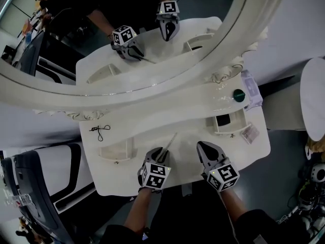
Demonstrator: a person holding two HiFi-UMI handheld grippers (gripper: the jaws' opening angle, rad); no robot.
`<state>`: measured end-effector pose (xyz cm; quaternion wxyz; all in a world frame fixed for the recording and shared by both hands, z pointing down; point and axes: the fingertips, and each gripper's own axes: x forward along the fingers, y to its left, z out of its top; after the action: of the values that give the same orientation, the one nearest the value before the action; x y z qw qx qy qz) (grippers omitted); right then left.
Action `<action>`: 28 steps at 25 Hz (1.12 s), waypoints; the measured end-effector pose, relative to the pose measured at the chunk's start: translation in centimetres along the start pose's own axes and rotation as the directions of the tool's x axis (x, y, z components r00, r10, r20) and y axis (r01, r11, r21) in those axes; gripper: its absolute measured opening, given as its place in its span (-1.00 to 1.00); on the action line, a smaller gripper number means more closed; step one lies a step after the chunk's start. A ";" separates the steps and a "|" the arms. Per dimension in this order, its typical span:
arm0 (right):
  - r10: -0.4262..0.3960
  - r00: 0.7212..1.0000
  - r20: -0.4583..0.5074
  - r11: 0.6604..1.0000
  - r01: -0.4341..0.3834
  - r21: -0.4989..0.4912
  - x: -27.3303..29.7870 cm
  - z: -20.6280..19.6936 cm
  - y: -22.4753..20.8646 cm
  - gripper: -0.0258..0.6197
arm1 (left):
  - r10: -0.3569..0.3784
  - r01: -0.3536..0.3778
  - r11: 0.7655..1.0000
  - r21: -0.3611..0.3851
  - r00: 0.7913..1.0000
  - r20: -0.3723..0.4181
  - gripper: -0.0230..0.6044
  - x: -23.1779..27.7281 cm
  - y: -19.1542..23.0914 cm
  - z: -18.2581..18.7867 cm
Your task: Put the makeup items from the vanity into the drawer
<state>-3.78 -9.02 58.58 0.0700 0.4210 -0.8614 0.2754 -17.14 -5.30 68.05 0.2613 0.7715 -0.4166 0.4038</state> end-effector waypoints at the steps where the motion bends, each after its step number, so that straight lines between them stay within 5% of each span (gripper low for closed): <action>1: -0.004 1.000 0.000 1.000 0.004 0.003 0.0 -0.1 -0.1 -0.85 | -0.004 0.004 1.000 0.002 1.000 -0.007 -0.60 0.1 0.0 -0.2; 28: -0.032 0.999 0.010 0.999 0.032 0.020 -0.6 -1.1 -0.4 -0.85 | 0.000 0.000 1.000 0.017 1.000 0.004 -0.80 0.4 -0.2 -0.6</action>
<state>-3.18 -8.22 59.41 0.0658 0.4366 -0.8521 0.2809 -17.10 -4.91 68.70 0.2539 0.7744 -0.4135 0.4059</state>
